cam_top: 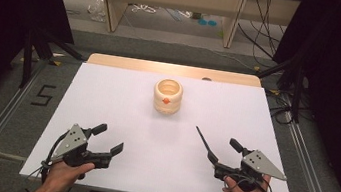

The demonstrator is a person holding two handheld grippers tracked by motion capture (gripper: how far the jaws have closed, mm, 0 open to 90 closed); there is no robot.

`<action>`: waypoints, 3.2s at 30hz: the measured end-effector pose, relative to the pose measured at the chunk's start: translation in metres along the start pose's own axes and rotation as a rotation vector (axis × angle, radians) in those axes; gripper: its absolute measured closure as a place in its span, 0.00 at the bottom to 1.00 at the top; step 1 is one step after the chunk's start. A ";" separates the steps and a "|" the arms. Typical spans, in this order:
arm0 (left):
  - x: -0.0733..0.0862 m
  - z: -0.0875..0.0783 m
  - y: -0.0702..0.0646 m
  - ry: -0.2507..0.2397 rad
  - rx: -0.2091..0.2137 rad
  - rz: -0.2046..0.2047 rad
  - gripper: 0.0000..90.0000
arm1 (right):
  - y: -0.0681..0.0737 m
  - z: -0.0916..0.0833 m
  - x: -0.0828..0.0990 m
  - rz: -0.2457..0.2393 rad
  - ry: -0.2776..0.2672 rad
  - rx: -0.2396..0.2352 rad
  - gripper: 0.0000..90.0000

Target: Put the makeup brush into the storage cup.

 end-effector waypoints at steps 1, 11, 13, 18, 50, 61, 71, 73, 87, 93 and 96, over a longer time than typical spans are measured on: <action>0.000 0.000 0.000 -0.003 0.002 -0.001 0.17 | 0.000 0.000 0.000 0.001 0.000 0.001 0.18; 0.000 0.000 0.001 0.000 0.000 0.000 0.17 | 0.002 0.004 -0.001 -0.032 -0.013 -0.012 0.17; 0.000 0.000 0.000 -0.001 0.000 -0.001 0.17 | 0.002 0.004 -0.001 -0.031 -0.013 -0.012 0.17; 0.000 0.000 -0.001 0.000 0.004 0.002 0.17 | 0.002 0.004 0.000 -0.032 0.001 -0.019 0.17; 0.001 0.001 -0.001 0.005 0.000 0.010 0.17 | -0.017 0.014 -0.006 -0.086 0.245 -0.027 0.24; 0.000 0.001 0.000 0.001 -0.001 0.008 0.17 | -0.032 0.026 -0.003 -0.119 0.380 -0.030 0.25; 0.001 0.001 0.001 0.004 -0.003 0.011 0.17 | -0.037 0.035 0.005 -0.117 0.490 -0.044 0.28; 0.001 0.001 0.000 0.005 -0.001 0.011 0.17 | -0.038 0.037 0.007 -0.118 0.518 -0.045 0.29; 0.000 0.000 0.000 -0.002 0.003 0.001 0.17 | -0.038 0.054 0.016 -0.128 0.667 -0.055 0.32; 0.000 0.000 0.000 0.002 -0.001 0.002 0.17 | -0.041 0.062 0.020 -0.139 0.700 -0.063 0.32; 0.000 0.001 0.000 -0.001 0.002 0.002 0.17 | -0.042 0.064 0.022 -0.132 0.726 -0.061 0.32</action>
Point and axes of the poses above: each handheld gripper's, and its own axes: z roughly forward along the jaws, x roughly out of its underside, y roughly to its left, the point moved 10 cm from there along z, roughly forward along the jaws, and after that the axes turned 4 degrees about -x, right-handed, at the moved point
